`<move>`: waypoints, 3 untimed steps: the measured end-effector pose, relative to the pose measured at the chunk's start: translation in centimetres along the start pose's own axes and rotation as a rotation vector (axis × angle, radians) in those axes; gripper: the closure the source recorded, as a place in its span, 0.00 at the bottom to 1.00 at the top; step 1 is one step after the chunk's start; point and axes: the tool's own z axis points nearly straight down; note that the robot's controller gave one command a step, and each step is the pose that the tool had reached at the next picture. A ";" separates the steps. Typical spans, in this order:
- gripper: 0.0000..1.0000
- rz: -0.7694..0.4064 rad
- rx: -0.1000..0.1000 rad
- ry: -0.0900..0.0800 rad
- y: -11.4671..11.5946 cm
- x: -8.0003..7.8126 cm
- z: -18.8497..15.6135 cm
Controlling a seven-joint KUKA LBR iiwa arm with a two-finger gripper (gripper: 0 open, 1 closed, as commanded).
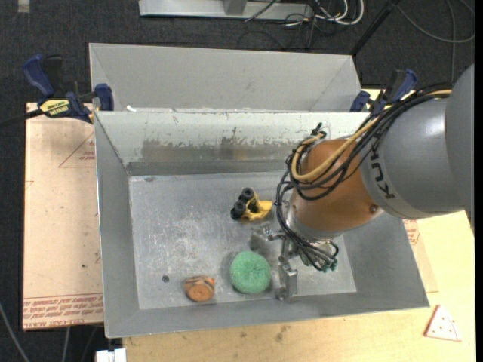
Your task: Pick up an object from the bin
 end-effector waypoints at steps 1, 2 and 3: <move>0.00 -0.044 0.003 -0.001 1.6 -0.5 0.0; 1.00 -0.195 0.000 -0.002 5.0 -0.7 0.0; 1.00 -0.194 0.000 -0.002 5.0 -0.7 0.0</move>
Offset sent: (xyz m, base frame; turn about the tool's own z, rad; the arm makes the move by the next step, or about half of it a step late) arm -0.0089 0.0492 0.0003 -0.1973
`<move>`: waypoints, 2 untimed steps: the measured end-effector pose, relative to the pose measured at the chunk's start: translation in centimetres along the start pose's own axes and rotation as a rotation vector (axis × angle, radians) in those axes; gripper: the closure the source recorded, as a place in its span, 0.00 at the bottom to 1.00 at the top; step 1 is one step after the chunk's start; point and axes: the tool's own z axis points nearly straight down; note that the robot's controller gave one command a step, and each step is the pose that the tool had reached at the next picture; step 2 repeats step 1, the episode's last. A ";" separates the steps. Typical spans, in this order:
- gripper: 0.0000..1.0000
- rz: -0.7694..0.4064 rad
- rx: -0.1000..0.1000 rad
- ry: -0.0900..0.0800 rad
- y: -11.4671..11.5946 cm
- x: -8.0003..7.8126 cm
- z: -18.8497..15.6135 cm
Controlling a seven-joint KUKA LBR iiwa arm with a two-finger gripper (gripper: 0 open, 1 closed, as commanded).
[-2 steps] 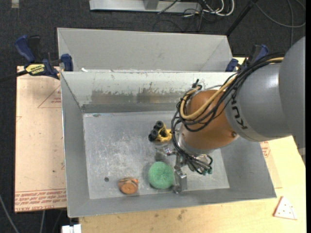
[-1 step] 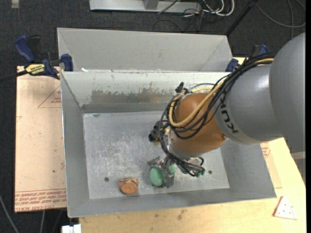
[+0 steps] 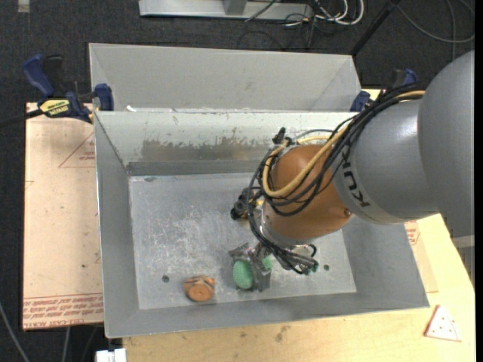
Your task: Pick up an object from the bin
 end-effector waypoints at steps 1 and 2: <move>1.00 0.046 0.000 0.002 -0.9 -2.2 -20.5; 1.00 0.046 0.000 0.002 -0.9 -2.2 -20.5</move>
Offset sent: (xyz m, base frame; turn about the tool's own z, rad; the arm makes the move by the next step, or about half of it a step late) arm 0.0000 0.0000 0.0000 0.0000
